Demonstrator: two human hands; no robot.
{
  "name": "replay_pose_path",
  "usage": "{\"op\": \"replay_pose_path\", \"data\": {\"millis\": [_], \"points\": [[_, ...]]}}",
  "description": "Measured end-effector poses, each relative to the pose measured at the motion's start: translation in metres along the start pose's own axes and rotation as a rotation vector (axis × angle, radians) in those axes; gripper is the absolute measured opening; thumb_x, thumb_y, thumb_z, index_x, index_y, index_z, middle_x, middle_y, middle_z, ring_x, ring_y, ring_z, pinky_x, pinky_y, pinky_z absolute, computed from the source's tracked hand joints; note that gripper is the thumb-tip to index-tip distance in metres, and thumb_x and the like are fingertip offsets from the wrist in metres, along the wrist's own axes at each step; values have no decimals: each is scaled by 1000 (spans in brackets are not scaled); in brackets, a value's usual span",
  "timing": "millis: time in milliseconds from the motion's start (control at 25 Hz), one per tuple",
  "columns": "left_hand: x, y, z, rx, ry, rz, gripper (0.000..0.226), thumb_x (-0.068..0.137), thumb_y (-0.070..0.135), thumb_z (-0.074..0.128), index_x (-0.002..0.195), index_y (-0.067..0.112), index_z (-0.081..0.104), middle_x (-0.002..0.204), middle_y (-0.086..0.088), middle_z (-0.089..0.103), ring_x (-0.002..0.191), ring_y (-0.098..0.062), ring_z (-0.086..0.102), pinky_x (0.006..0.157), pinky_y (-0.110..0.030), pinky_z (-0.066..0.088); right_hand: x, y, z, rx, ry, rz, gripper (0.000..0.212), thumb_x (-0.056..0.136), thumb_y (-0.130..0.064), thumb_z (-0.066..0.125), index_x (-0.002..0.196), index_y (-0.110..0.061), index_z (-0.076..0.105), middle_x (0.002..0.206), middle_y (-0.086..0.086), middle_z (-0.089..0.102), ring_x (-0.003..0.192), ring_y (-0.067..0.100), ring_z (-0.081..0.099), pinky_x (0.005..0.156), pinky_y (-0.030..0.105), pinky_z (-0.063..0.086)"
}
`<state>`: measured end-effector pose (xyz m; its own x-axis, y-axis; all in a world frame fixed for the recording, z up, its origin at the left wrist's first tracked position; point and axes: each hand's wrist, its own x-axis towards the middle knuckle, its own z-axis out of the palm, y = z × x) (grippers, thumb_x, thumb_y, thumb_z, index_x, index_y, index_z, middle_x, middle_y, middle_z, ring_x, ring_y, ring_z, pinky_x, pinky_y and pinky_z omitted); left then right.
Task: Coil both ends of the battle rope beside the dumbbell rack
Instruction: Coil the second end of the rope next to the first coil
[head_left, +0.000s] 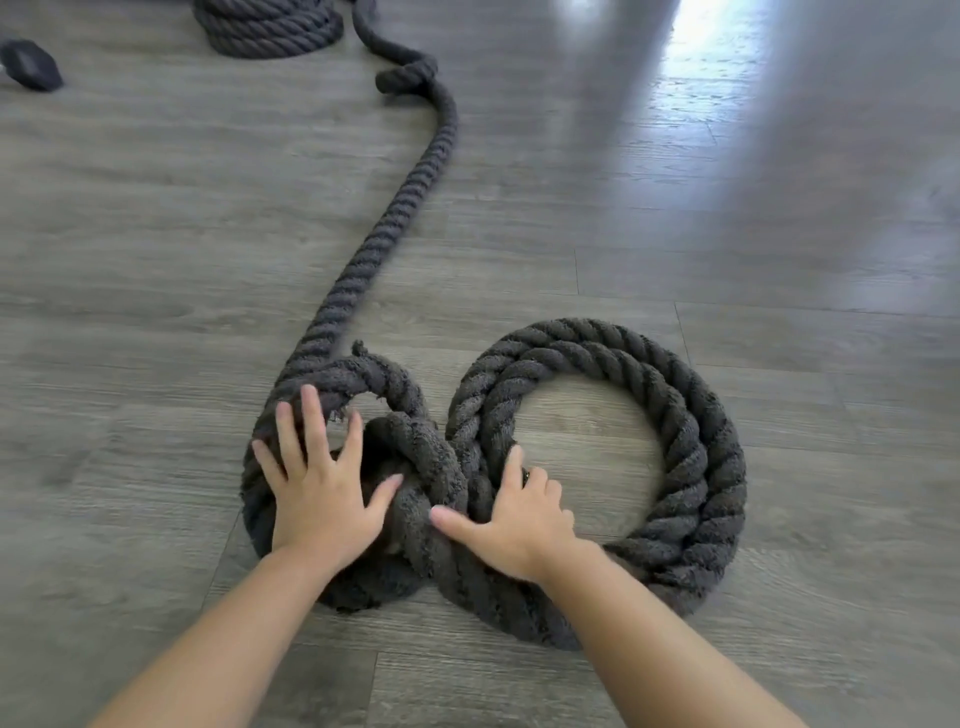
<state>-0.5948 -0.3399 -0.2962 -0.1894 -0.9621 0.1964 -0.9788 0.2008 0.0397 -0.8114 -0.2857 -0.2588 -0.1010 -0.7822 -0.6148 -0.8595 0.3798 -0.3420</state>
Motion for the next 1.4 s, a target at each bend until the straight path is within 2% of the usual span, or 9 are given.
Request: {"op": "replay_pose_path", "data": {"millis": [120, 200, 360, 480, 640, 840, 1160, 1280, 1400], "points": [[-36, -11, 13, 89, -220, 257, 61, 95, 48, 36, 138, 9, 57, 160, -17, 23, 144, -41, 31, 95, -78, 37, -8, -16, 6, -42, -106, -23, 153, 42, -107, 41, 150, -29, -33, 162, 27, -8, 148, 46, 6, 111, 71, 16], [-44, -14, 11, -56, -398, 255, 69, 95, 55, 19, 144, 18, 50, 159, 0, 26, 139, -32, 43, 91, -56, 53, -7, -18, 6, -99, -148, -21, 154, 44, -102, 52, 152, -29, -30, 161, 28, -16, 148, 48, 0, 111, 73, 11], [-61, 3, -1, -143, -374, 415, 71, 75, 86, 37, 98, 24, 64, 97, 5, 59, 85, -19, 62, 63, -28, 52, -3, -34, 9, -213, -140, 33, 142, 55, -85, 60, 158, -22, -13, 156, 38, -15, 144, 58, -2, 110, 73, -1], [-63, 7, -2, -122, -387, 418, 47, 64, 69, 54, 74, 25, 64, 70, 7, 59, 61, -17, 64, 49, -23, 49, -1, -36, 14, -162, -141, 45, 140, 55, -82, 62, 158, -23, -13, 157, 33, -21, 144, 57, -6, 109, 74, -2], [-32, -22, -12, 122, -380, 385, 59, 43, 51, 86, 89, 21, 66, 82, 4, 63, 71, -21, 62, 50, -31, 53, -11, 7, 26, -180, -77, -82, 133, 57, -75, 65, 156, -36, -16, 159, 7, -36, 149, 45, -5, 109, 75, -2], [14, -97, -44, 318, -309, 267, 63, 30, 23, 92, 85, 13, 63, 80, -9, 56, 69, -35, 55, 51, -39, 40, -15, 32, 35, -328, 75, -190, 123, 62, -68, 66, 157, -39, -7, 161, 7, -31, 146, 37, 10, 116, 67, -1], [67, -207, -36, 390, 11, 440, 13, 71, 11, 46, 83, 13, 49, 81, -13, 38, 70, -33, 40, 55, -49, 38, -5, 54, 11, -359, 71, -284, 117, 65, -61, 74, 156, -41, 3, 162, 0, -29, 141, 32, 18, 115, 49, 20], [64, -202, -30, 444, -8, 450, 11, 71, 6, 55, 80, 10, 60, 81, -11, 46, 73, -30, 43, 58, -45, 35, 0, 66, 0, -343, 63, -284, 112, 66, -56, 76, 155, -41, 10, 162, -5, -30, 140, 31, 21, 110, 46, 30], [30, -161, -34, 587, -403, 347, 37, 67, 24, 80, 101, 24, 67, 108, -5, 54, 100, -32, 48, 75, -44, 41, 1, 67, 0, -385, 94, -291, 113, 63, -56, 77, 154, -39, 12, 162, -3, -29, 138, 31, 23, 109, 45, 30]]}}
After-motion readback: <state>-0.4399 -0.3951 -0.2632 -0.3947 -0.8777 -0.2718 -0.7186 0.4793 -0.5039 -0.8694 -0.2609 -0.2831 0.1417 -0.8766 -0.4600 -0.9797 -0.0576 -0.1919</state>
